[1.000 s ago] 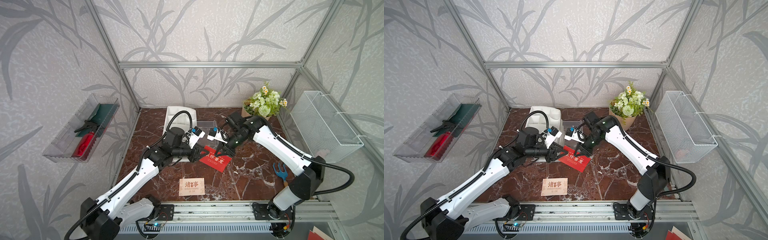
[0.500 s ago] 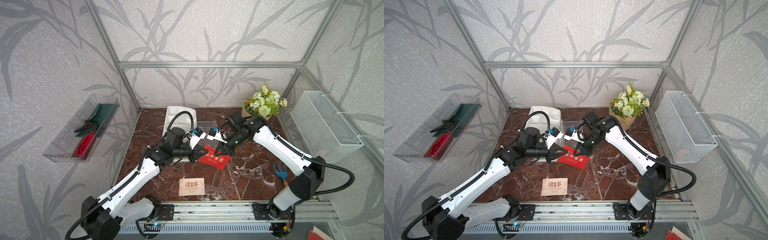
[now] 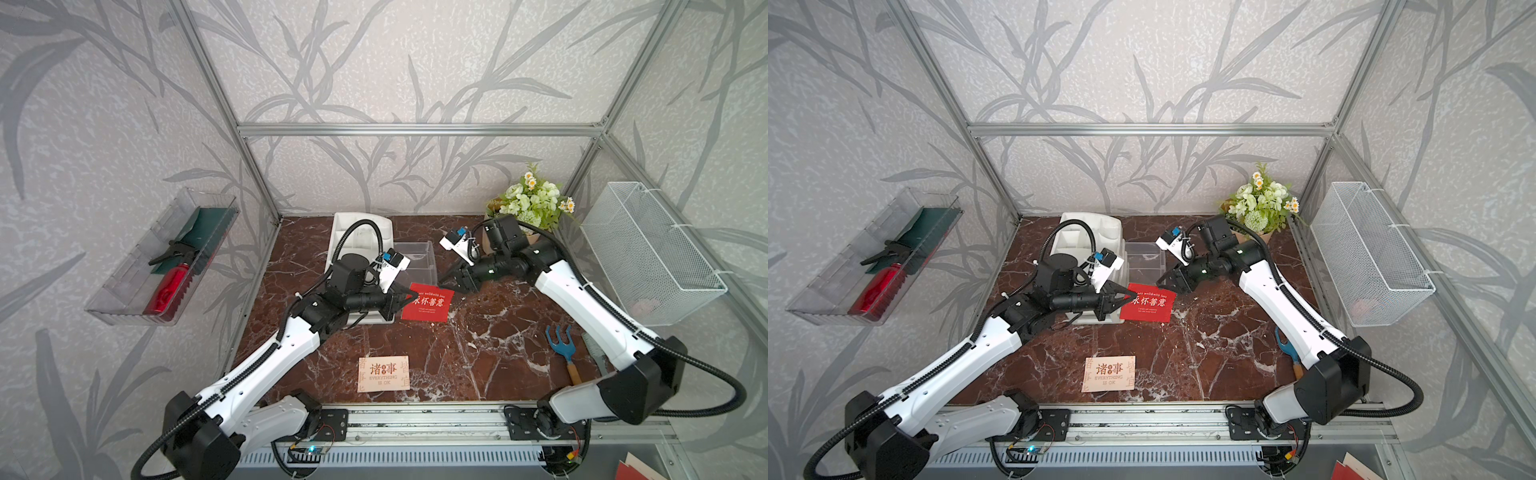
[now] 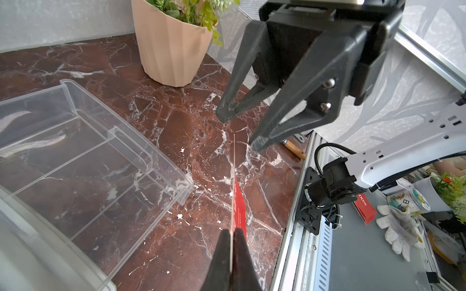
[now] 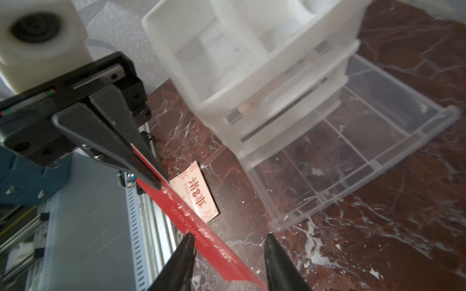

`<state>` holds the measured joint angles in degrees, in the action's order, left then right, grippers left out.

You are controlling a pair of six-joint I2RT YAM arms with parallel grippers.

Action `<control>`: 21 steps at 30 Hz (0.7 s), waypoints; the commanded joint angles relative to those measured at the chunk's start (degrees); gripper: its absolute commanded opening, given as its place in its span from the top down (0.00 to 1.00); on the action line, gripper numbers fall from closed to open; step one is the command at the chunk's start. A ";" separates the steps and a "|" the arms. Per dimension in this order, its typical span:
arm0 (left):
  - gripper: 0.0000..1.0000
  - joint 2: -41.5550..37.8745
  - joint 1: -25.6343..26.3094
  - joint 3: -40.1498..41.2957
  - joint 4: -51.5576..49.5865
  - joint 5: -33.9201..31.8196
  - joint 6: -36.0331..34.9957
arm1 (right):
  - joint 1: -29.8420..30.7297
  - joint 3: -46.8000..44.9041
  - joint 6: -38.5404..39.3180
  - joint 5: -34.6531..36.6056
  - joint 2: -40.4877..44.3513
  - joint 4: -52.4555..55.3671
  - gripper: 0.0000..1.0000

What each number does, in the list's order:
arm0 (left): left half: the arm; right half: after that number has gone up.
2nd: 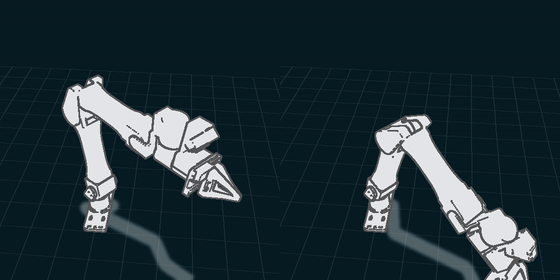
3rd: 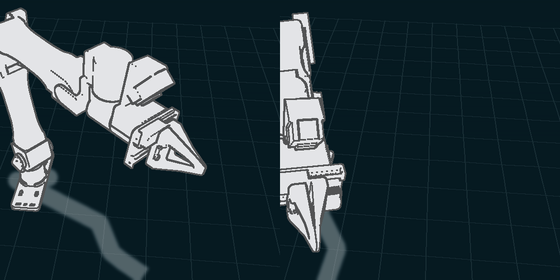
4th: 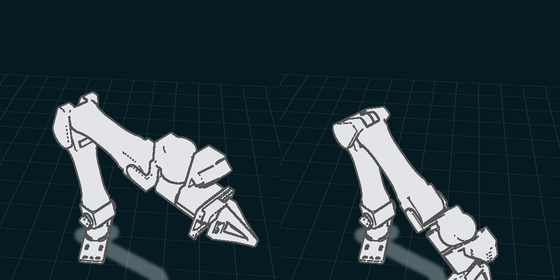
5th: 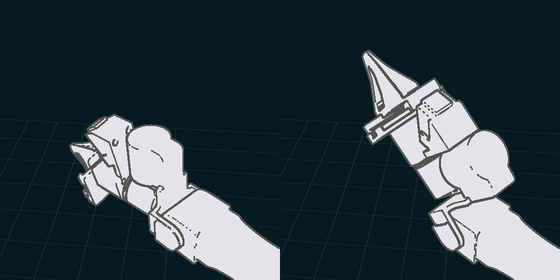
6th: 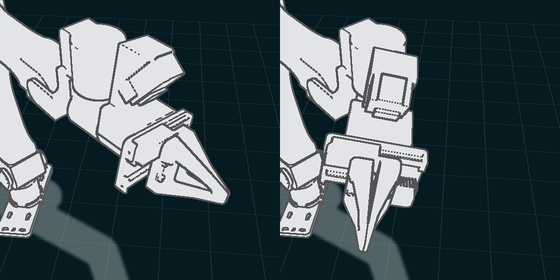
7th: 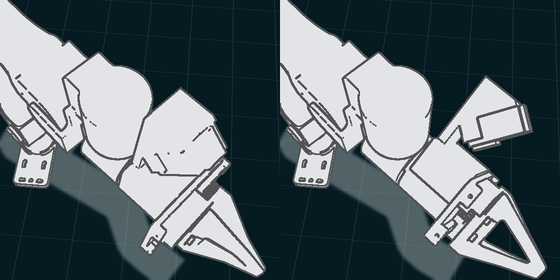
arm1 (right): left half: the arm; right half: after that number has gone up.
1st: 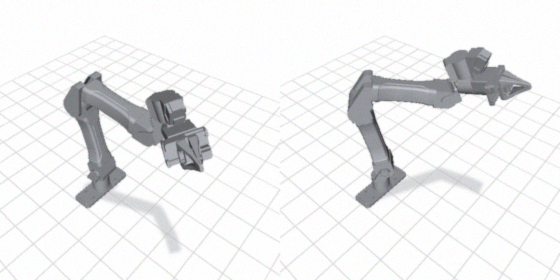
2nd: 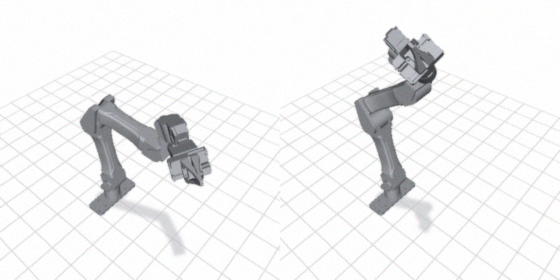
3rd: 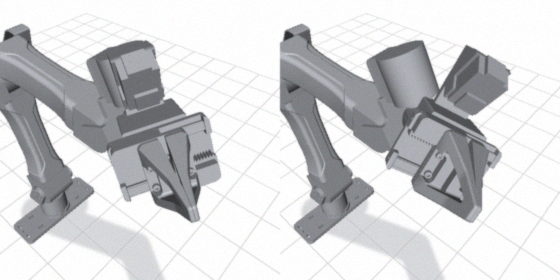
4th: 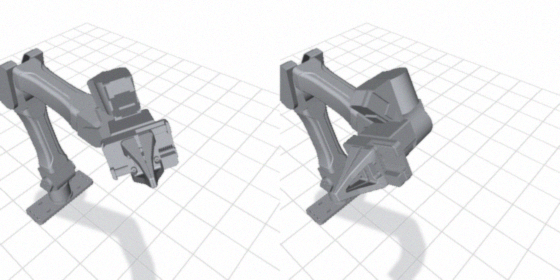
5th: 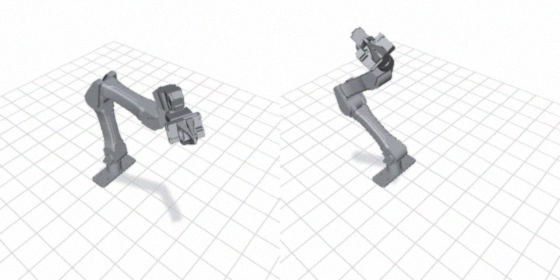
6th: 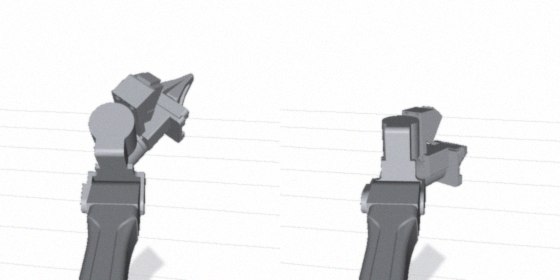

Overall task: Take the postcards out of the drawer
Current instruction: Place the postcard at the center of the board.

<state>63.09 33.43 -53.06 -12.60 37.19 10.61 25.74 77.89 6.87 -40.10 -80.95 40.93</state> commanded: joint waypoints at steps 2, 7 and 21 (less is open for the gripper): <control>1.00 -0.95 0.24 -0.08 4.45 -1.22 3.29 | -4.02 -10.08 -16.79 1.37 7.20 -16.19 0.50; 1.00 -1.66 0.30 0.53 8.11 -1.61 5.40 | -5.54 -21.04 -24.63 0.36 13.42 -26.22 0.47; 1.00 0.80 0.28 0.81 15.35 2.03 8.37 | -5.43 -34.35 -41.56 -9.55 14.68 -54.71 0.51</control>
<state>63.35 33.50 -53.01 -0.75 37.82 17.89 20.25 44.47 -29.45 -45.08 -65.95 -3.20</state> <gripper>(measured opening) 0.048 0.492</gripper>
